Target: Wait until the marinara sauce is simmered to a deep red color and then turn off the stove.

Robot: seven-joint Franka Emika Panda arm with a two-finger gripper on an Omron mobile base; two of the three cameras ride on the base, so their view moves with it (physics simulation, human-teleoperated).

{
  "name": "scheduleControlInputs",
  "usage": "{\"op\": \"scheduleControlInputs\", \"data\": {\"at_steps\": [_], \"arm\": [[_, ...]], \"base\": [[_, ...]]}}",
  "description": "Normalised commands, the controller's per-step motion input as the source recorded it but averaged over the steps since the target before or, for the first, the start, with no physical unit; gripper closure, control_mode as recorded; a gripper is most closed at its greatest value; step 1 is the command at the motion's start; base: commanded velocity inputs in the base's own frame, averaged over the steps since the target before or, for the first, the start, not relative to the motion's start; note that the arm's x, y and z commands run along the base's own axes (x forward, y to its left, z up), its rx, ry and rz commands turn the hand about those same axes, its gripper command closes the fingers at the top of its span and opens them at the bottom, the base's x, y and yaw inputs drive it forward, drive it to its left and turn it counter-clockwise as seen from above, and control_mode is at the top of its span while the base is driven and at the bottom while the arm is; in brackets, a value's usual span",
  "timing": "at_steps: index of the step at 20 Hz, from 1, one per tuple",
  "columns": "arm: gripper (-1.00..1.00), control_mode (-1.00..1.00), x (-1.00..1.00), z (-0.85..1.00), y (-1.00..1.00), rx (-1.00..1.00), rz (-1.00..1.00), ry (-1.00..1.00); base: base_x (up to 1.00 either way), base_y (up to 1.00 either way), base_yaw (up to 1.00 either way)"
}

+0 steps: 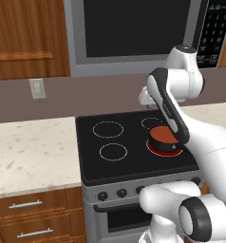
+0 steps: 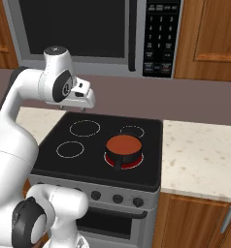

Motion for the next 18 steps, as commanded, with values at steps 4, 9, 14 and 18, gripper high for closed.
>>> {"op": "scheduleControlInputs", "data": {"at_steps": [4,9,14,18], "arm": [[-1.00,-1.00,0.00,0.00,0.00,0.00,0.00,0.00],[-1.00,-1.00,0.00,0.00,0.00,0.00,0.00,0.00],[-1.00,-1.00,0.00,0.00,0.00,0.00,0.00,0.00],[-1.00,-1.00,0.00,0.00,0.00,0.00,0.00,0.00]], "base": [[0.00,0.00,0.00],[0.00,0.00,0.00],[0.00,0.00,0.00],[0.00,0.00,0.00]]}}
